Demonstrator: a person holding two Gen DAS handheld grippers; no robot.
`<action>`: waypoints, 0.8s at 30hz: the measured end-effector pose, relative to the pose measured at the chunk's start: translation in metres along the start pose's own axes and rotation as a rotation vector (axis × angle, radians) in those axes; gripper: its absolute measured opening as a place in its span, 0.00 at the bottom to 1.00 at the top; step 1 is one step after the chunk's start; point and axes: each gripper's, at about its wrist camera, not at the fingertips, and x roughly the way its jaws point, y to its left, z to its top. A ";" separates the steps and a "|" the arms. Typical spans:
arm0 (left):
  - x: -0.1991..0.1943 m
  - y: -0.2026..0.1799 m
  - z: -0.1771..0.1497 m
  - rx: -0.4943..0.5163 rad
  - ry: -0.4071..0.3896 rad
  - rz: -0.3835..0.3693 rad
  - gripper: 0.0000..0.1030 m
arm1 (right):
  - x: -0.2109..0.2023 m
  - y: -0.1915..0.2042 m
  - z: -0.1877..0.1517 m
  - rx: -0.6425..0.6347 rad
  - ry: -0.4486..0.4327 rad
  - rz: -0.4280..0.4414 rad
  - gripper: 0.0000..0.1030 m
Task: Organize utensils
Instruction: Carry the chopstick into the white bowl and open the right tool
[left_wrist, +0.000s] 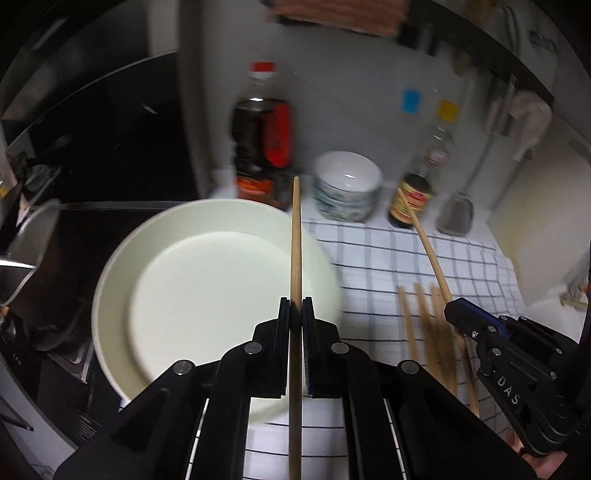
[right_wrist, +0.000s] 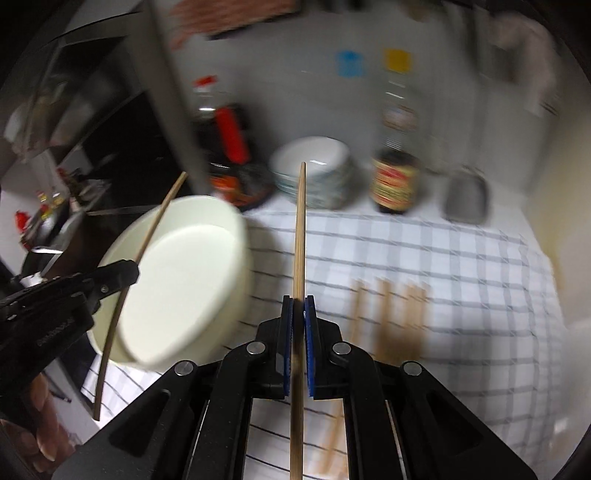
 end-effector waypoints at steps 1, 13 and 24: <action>0.001 0.014 0.003 -0.010 0.001 0.013 0.07 | 0.006 0.012 0.006 -0.008 0.002 0.022 0.06; 0.067 0.107 0.014 -0.088 0.112 0.013 0.07 | 0.109 0.107 0.041 -0.053 0.145 0.091 0.06; 0.123 0.126 0.003 -0.086 0.205 -0.014 0.07 | 0.165 0.107 0.029 -0.020 0.280 0.051 0.06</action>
